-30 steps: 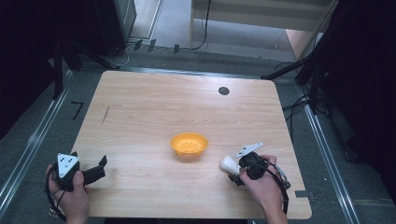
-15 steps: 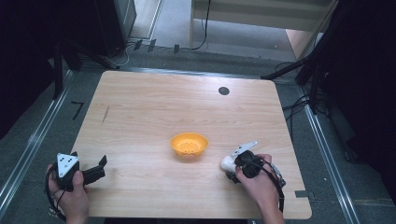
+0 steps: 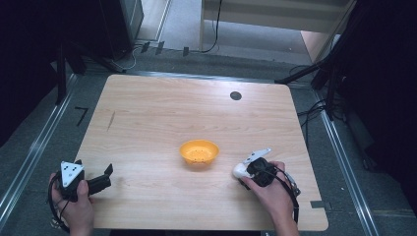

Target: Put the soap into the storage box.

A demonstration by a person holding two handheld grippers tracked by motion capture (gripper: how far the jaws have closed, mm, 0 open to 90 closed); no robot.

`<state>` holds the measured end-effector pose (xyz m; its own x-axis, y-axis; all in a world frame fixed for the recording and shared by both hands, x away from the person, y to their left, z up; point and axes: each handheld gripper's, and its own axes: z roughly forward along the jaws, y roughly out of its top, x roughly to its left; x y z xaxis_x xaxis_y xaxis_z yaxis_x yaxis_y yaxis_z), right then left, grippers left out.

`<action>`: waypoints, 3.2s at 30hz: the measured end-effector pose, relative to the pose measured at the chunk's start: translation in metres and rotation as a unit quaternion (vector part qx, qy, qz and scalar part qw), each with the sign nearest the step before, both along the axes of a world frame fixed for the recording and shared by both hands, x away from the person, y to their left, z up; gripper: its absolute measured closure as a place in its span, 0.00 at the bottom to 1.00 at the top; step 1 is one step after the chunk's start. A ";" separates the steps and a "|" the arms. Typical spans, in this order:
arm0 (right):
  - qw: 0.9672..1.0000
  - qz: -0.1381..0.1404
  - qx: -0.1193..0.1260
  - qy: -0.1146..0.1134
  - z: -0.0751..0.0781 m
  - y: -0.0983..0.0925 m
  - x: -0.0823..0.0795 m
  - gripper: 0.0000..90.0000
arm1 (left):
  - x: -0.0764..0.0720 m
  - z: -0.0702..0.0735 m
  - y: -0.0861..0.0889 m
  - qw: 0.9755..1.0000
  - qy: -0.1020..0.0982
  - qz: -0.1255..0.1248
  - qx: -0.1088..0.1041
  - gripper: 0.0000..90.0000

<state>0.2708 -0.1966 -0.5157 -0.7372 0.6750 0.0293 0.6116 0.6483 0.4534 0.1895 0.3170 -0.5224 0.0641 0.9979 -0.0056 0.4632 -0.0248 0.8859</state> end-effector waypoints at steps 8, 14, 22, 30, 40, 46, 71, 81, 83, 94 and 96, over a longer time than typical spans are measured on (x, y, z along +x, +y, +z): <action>1.000 0.010 -0.011 0.011 0.002 0.002 0.003 0.55 | 0.000 0.000 -0.001 1.000 0.000 0.001 0.001 0.00; 1.000 0.016 -0.019 0.007 0.003 0.002 0.003 0.56 | 0.000 0.000 0.000 1.000 0.001 0.001 0.000 0.00; 0.999 0.030 -0.013 0.005 0.006 0.000 0.005 0.56 | 0.000 0.000 0.000 1.000 0.002 0.002 0.001 0.00; 0.999 0.048 -0.005 -0.001 0.017 -0.001 0.008 0.56 | 0.000 0.000 0.000 1.000 0.001 0.001 -0.001 0.00; 0.998 0.069 -0.004 -0.005 0.023 0.005 0.012 0.56 | 0.000 0.000 0.000 1.000 0.000 0.003 0.001 0.00; 0.997 0.071 -0.002 -0.006 0.026 0.006 0.015 0.56 | 0.000 0.000 0.000 1.000 0.000 0.005 0.002 0.00; 0.995 0.098 -0.003 -0.016 0.040 0.016 0.028 0.56 | 0.000 0.000 0.000 1.000 0.000 0.007 0.000 0.00; 0.993 0.115 -0.008 -0.024 0.052 0.023 0.035 0.56 | 0.000 0.000 0.000 1.000 0.001 0.007 0.001 0.00; 0.993 0.117 -0.007 -0.025 0.053 0.025 0.036 0.56 | 0.000 0.000 0.000 1.000 0.001 0.007 0.001 0.00; 0.990 0.137 -0.010 -0.027 0.058 0.035 0.042 0.56 | 0.001 0.000 0.000 1.000 0.002 0.007 0.000 0.00; 0.990 0.140 -0.012 -0.026 0.059 0.037 0.043 0.56 | 0.001 0.000 0.000 1.000 0.002 0.007 0.000 0.00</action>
